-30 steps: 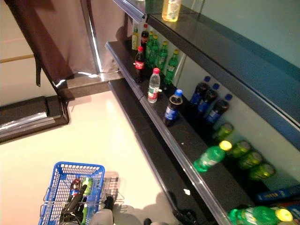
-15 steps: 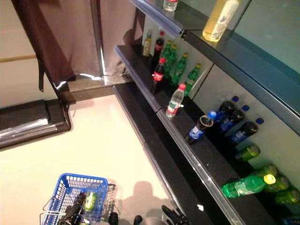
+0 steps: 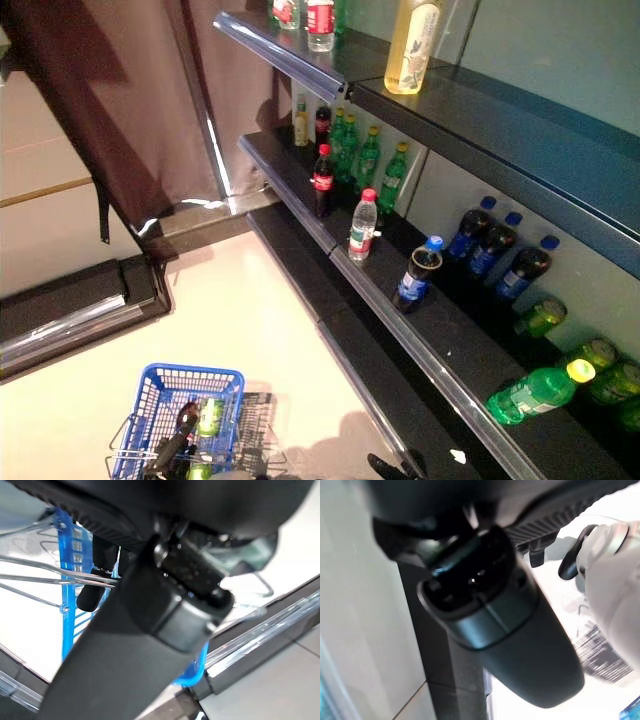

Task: Pick up the drink and place into the basket.

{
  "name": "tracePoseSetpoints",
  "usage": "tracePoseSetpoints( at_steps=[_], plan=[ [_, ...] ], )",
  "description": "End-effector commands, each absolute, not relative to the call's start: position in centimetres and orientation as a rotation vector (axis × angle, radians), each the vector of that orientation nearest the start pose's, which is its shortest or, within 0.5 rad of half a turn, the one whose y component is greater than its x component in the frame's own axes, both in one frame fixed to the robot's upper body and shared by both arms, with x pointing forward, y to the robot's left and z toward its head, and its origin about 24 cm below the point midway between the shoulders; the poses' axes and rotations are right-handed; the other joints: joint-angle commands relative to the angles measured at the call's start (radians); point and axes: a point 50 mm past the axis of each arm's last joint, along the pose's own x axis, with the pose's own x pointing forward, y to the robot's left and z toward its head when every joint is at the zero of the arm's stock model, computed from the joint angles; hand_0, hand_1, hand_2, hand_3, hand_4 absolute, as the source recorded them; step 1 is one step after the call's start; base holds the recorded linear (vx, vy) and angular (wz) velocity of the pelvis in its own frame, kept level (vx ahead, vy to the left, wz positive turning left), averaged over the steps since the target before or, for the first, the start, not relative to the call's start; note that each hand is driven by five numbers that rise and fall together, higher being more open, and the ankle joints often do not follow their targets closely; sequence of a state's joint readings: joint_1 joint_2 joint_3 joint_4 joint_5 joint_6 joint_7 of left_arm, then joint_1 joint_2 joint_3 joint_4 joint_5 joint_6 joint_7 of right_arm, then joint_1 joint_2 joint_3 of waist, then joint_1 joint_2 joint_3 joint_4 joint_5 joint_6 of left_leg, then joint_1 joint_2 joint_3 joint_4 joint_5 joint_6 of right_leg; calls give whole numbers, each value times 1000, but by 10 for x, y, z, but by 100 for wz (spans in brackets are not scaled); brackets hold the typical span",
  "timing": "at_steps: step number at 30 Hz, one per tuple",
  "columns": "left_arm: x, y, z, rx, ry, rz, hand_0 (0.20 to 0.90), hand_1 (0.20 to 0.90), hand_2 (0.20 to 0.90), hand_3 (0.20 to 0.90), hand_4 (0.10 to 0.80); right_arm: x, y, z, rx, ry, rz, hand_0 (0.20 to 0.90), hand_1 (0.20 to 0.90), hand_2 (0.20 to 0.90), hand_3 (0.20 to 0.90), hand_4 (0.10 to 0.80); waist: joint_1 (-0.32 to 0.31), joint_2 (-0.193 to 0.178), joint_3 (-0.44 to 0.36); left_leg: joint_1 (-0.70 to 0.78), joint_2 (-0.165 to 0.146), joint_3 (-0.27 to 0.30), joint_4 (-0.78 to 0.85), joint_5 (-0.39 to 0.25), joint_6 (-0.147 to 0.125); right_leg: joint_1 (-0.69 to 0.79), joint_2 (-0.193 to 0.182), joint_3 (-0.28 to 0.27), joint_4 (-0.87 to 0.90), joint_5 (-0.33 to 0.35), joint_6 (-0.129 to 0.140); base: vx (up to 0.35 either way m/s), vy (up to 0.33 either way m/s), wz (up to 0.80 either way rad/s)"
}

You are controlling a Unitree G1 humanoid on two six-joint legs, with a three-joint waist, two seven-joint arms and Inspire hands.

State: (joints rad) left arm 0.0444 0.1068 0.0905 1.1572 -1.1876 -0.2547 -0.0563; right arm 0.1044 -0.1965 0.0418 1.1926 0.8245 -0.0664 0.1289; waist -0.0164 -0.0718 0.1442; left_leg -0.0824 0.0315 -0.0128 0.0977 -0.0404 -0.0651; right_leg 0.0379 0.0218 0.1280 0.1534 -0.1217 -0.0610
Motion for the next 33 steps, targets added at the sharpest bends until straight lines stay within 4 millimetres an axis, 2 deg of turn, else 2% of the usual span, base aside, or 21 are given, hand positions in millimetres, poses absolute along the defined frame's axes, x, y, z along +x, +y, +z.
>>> tracePoseSetpoints(
  at_steps=[1,2,5,7,8,9,10,12,13,14,15,16,18,19,20,21,23,25,28,30,33],
  plan=[
    [93,231,-150,-877,566,829,300,300,300,200,100,74,-239,-160,531,998,-479,900,900,900,900,800,33,-11,1,-24,108,-75,-76,214,-19,86,7,3,-101,86,93,372,351,-81],
    [89,229,-151,-890,569,841,300,300,300,200,100,74,-241,-159,528,997,-481,900,900,900,900,800,41,-7,4,-20,144,-110,-102,230,-27,95,-7,25,-92,75,100,270,307,-88],
    [88,227,-152,-914,559,863,300,300,300,200,100,78,-244,-158,517,994,-482,900,900,900,900,800,45,7,12,-16,206,-169,-88,236,-42,95,-44,65,-52,40,122,264,435,-90],
    [91,228,-151,-920,556,863,300,300,300,200,100,78,-246,-158,519,989,-492,900,900,900,900,800,40,11,17,-12,215,-165,-64,216,-48,85,-61,67,-32,31,133,139,434,-77],
    [101,226,-149,-905,571,831,300,300,300,200,100,77,-247,-158,540,977,-526,900,900,900,900,800,27,16,22,6,225,-129,-62,185,-61,67,-96,43,-9,30,159,167,514,-73],
    [105,225,-148,-889,582,808,300,300,300,200,100,75,-247,-158,553,972,-540,900,900,900,900,800,19,17,24,14,226,-111,-61,177,-66,63,-113,35,-3,33,172,201,541,-57],
    [108,224,-147,-873,597,782,300,300,300,200,100,73,-247,-158,559,967,-551,900,900,900,900,800,15,17,26,16,220,-103,-56,167,-67,61,-127,33,-1,38,182,173,422,-5],
    [118,221,-145,-807,639,692,300,300,300,200,100,70,-243,-158,565,953,-571,900,900,900,900,800,6,10,29,12,168,-88,-20,124,-57,63,-185,38,-14,75,222,137,430,18],
    [124,219,-142,-749,649,621,300,300,300,200,100,69,-240,-159,579,942,-580,900,900,900,900,800,2,4,31,12,132,-70,-7,103,-45,50,-227,27,-30,113,250,106,446,15],
    [128,220,-140,-702,653,576,300,300,300,200,100,71,-237,-159,588,935,-565,900,900,900,900,800,2,4,34,28,110,-47,-19,93,-31,25,-259,-5,-41,159,263,110,411,13],
    [129,220,-139,-683,655,558,300,300,300,200,100,72,-235,-158,583,933,-553,900,900,900,900,800,4,4,37,38,101,-37,-25,90,-26,16,-273,-25,-47,180,265,85,351,5],
    [129,224,-138,-669,648,540,300,300,300,200,100,82,-231,-157,551,931,-502,900,900,900,900,800,20,9,41,59,86,-10,-35,80,-17,-15,-299,-100,-60,226,261,30,269,-6],
    [124,230,-137,-666,643,538,300,300,300,200,100,95,-225,-154,510,914,-439,900,900,900,900,800,43,14,44,73,79,32,-53,73,-6,-42,-318,-184,-46,260,262,-20,238,-43],
    [120,235,-137,-654,643,533,300,300,300,200,100,103,-221,-152,495,903,-406,900,900,900,900,800,53,17,40,75,77,61,-65,71,4,-51,-309,-214,-31,247,262,-42,200,-95],
    [118,239,-137,-632,650,525,300,300,300,200,100,109,-218,-151,479,897,-382,900,900,900,900,800,58,17,33,66,68,75,-67,66,17,-49,-282,-224,-34,219,256,-55,188,-108],
    [116,244,-138,-609,668,541,300,300,300,200,100,114,-214,-150,426,902,-326,900,900,900,900,800,68,6,22,55,50,103,-68,58,31,-52,-267,-251,-29,218,252,-31,124,-79],
    [116,246,-138,-599,678,560,300,300,300,200,100,116,-209,-150,372,910,-265,900,900,900,900,800,74,-1,16,55,39,112,-75,55,39,-57,-262,-259,-27,227,252,1,42,-33],
    [113,249,-140,-550,719,566,300,300,300,200,100,123,-198,-149,248,911,-123,900,900,900,900,800,86,-12,8,63,23,116,-80,47,47,-46,-235,-288,-47,210,241,57,-29,-17],
    [105,251,-143,-486,762,551,300,300,300,200,100,132,-190,-144,164,885,-6,900,900,900,900,800,94,-20,-1,78,22,129,-92,48,47,-37,-214,-317,-60,198,232,31,-65,-36],
    [98,252,-145,-452,793,541,300,300,300,200,100,145,-183,-136,98,841,87,900,900,900,900,800,94,-24,-8,91,26,144,-103,51,41,-25,-181,-337,-89,175,209,34,-81,-38],
    [92,256,-146,-473,796,574,300,300,300,200,100,158,-173,-124,45,787,189,900,900,900,900,800,76,-29,-12,97,37,151,-93,54,28,-19,-151,-313,-108,160,184,35,-123,-26]
  ],
)
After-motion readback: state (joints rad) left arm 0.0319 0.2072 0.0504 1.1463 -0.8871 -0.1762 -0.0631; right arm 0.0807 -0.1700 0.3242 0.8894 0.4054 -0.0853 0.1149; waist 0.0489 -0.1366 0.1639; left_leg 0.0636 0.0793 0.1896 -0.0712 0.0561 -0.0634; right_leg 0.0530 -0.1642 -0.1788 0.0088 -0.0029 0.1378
